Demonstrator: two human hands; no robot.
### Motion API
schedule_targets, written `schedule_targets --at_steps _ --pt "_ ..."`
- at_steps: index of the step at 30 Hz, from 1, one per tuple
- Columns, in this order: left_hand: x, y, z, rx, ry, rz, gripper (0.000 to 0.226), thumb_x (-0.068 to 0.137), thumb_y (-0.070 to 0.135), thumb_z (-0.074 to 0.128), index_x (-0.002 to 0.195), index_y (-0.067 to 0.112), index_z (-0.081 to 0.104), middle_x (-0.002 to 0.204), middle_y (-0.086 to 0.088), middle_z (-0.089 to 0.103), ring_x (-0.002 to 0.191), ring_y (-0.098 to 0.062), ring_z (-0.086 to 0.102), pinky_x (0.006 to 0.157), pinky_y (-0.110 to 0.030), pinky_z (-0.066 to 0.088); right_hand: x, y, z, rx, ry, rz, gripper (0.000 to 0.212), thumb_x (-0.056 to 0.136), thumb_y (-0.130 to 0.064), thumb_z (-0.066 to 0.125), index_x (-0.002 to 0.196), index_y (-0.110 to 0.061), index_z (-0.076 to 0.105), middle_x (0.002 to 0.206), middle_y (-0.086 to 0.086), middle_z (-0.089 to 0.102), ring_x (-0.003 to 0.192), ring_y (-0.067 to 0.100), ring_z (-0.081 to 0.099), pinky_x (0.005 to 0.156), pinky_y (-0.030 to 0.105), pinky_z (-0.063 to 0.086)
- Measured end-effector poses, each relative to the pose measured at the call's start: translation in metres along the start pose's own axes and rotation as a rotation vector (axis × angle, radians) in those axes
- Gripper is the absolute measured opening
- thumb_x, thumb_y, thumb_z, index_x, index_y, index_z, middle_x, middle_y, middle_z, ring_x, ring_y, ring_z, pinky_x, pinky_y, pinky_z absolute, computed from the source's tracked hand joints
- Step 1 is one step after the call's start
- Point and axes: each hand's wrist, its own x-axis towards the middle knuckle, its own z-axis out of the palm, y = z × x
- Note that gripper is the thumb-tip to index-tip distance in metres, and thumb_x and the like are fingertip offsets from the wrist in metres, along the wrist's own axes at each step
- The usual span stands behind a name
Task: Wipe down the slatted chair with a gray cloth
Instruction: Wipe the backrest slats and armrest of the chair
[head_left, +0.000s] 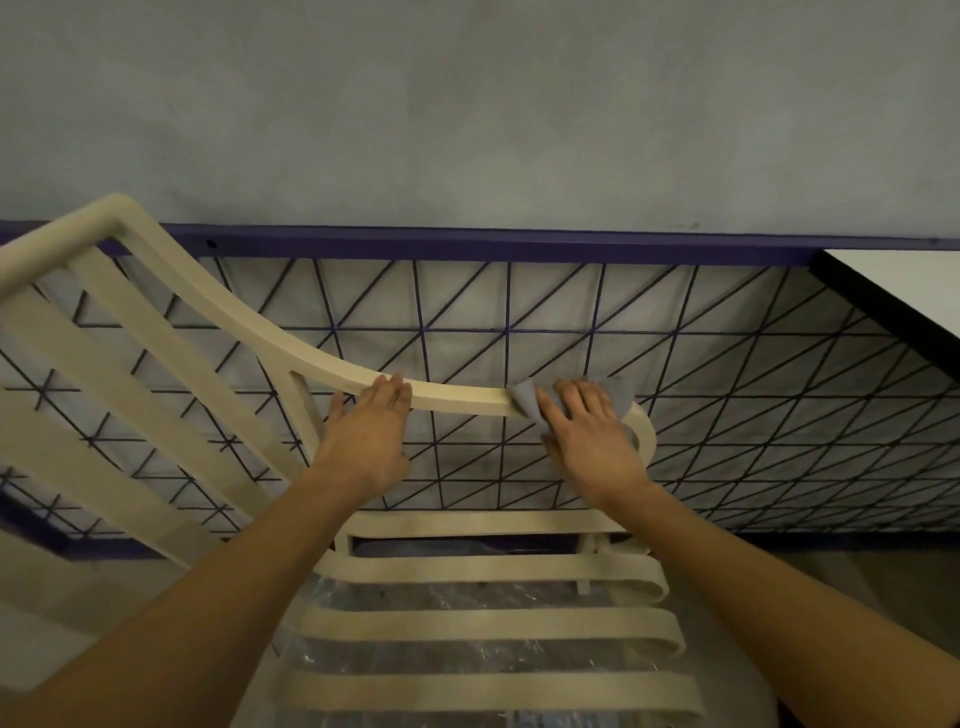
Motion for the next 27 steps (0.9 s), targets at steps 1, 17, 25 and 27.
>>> schedule_targets --at_steps 1,17,25,27 --pt "0.001 0.0 0.0 -0.003 0.005 -0.003 0.083 0.091 0.026 0.055 0.154 0.016 0.001 0.161 0.0 0.001 0.148 -0.019 0.005 0.12 -0.051 0.007 -0.001 0.007 -0.001 0.024 0.0 0.017 0.057 0.094 -0.037 0.051 0.144 -0.02 0.03 0.137 0.01 0.043 0.128 0.031 0.036 0.113 0.046 0.026" --pt "0.0 0.001 0.002 -0.062 0.02 0.003 0.08 0.091 0.025 0.055 0.154 0.014 0.006 0.161 0.0 0.003 0.148 -0.019 0.005 0.12 -0.048 0.009 -0.029 0.028 0.012 0.341 0.015 0.477 0.075 0.084 -0.035 0.067 0.143 -0.012 0.027 0.148 0.009 0.025 0.136 0.03 0.025 0.113 0.047 0.031" --pt "0.001 0.005 0.005 -0.052 0.043 -0.01 0.081 0.09 0.027 0.056 0.153 0.013 0.007 0.16 -0.002 0.006 0.148 -0.02 0.006 0.119 -0.049 0.014 -0.025 0.026 0.003 0.169 -0.066 0.392 0.079 0.08 -0.045 0.066 0.14 -0.011 0.028 0.144 0.015 0.027 0.133 0.034 0.025 0.11 0.047 0.033" --pt "0.001 0.005 0.006 -0.044 0.057 -0.01 0.081 0.09 0.027 0.056 0.153 0.012 0.008 0.16 -0.002 0.008 0.148 -0.021 0.007 0.119 -0.049 0.016 -0.023 0.02 0.004 0.122 -0.064 0.34 0.084 0.079 -0.05 0.064 0.143 -0.013 0.025 0.147 0.016 0.024 0.135 0.035 0.021 0.113 0.048 0.027"
